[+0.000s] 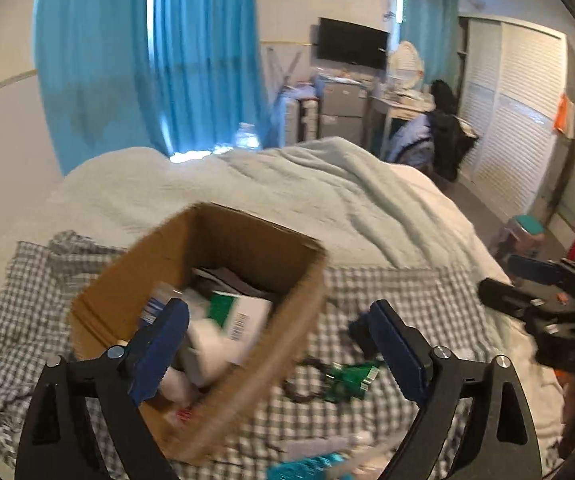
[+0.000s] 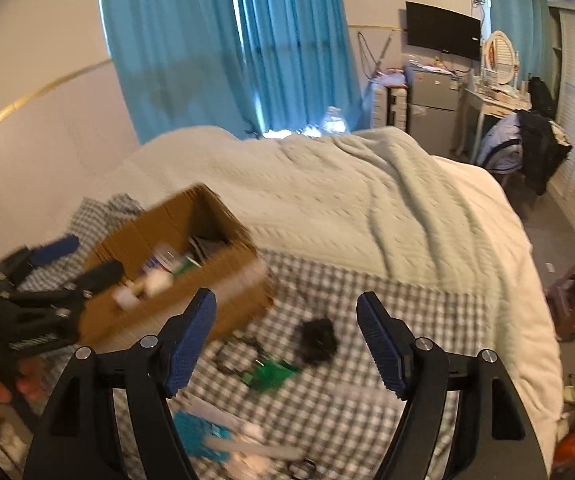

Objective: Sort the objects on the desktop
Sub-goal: 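Grasp the white roll-on bottle with the left gripper while the right gripper carries the tape roll, then grasp the white tube with the left gripper while the right gripper grasps the black hair tie, then drop the white tube and hair tie into the cardboard box with both grippers, then grasp the blue blister pack with the left gripper while the right gripper grasps the tissue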

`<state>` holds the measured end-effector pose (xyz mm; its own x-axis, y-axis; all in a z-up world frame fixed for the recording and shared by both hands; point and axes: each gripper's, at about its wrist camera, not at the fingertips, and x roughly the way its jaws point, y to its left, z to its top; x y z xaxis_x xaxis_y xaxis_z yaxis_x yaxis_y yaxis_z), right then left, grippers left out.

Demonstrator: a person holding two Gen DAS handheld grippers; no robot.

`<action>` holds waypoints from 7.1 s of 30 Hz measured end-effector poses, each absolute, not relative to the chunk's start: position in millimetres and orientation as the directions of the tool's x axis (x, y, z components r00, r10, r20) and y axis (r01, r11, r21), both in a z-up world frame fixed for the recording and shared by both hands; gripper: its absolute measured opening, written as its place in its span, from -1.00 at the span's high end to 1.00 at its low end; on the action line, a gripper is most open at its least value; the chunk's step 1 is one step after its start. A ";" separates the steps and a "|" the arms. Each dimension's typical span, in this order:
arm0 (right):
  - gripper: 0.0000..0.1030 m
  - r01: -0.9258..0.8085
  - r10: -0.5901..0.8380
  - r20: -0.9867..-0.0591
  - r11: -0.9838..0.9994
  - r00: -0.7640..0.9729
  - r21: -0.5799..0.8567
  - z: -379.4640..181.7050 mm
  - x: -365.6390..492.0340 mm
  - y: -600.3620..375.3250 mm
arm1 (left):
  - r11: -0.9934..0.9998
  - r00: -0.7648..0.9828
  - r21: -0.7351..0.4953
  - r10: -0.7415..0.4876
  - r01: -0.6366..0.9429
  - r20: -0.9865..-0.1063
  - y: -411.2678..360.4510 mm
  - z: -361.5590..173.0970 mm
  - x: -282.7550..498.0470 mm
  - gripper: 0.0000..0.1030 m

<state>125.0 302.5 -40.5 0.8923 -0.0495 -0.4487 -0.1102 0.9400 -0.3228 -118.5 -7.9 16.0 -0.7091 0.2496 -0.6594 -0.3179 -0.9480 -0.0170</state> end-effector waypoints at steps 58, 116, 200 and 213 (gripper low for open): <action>0.93 -0.154 -0.123 -0.811 0.955 0.572 -0.253 -239.8 126.1 213.6 | -0.646 -0.233 -0.062 0.362 -0.761 -0.902 43.5 -180.1 -36.0 0.64; 0.93 -0.283 0.015 -0.725 0.926 0.689 -0.250 -151.1 148.7 308.0 | -0.860 -0.380 -0.042 0.268 -0.508 -0.886 -48.4 -201.5 -95.7 -0.41; 0.77 -0.304 0.083 -0.876 0.950 0.475 -0.075 -260.4 126.2 259.6 | -0.742 -0.314 -0.061 0.355 -0.667 -0.880 -31.5 -216.4 -38.0 -0.70; 0.77 -0.244 0.097 -0.853 0.969 0.513 -0.037 -233.5 131.2 244.1 | -0.602 -0.233 -0.096 0.445 -0.792 -0.865 -21.6 -229.2 -60.3 -1.00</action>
